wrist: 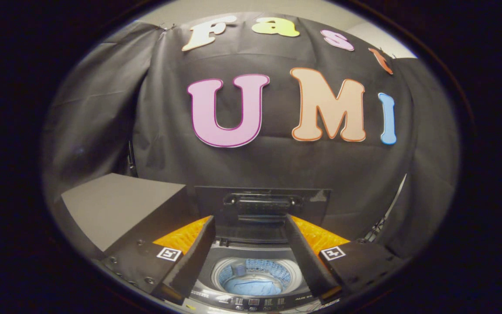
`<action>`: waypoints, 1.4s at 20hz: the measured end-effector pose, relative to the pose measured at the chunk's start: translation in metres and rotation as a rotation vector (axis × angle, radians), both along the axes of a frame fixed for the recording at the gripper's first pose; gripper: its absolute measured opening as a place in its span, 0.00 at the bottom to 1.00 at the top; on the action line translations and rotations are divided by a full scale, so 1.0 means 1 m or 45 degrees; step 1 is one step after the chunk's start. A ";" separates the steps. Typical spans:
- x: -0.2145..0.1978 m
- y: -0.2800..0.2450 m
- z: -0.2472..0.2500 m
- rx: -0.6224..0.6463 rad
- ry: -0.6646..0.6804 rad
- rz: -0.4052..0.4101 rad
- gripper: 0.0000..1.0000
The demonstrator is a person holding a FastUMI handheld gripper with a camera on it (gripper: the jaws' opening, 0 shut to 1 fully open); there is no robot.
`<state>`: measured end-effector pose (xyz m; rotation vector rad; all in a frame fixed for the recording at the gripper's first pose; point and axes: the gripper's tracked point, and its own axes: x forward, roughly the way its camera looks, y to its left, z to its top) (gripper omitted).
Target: Put the clothes into the washing machine and then close the washing machine lid.
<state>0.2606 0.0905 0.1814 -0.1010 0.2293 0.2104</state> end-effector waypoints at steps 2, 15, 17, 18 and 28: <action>-0.005 0.000 0.016 0.004 -0.028 0.020 1.00; 0.044 -0.055 0.078 0.021 -0.192 -0.209 1.00; 0.060 -0.065 0.073 0.025 -0.205 -0.243 1.00; 0.071 -0.068 0.068 0.026 -0.207 -0.255 1.00; 0.171 -0.032 0.007 0.163 -0.107 -0.253 0.97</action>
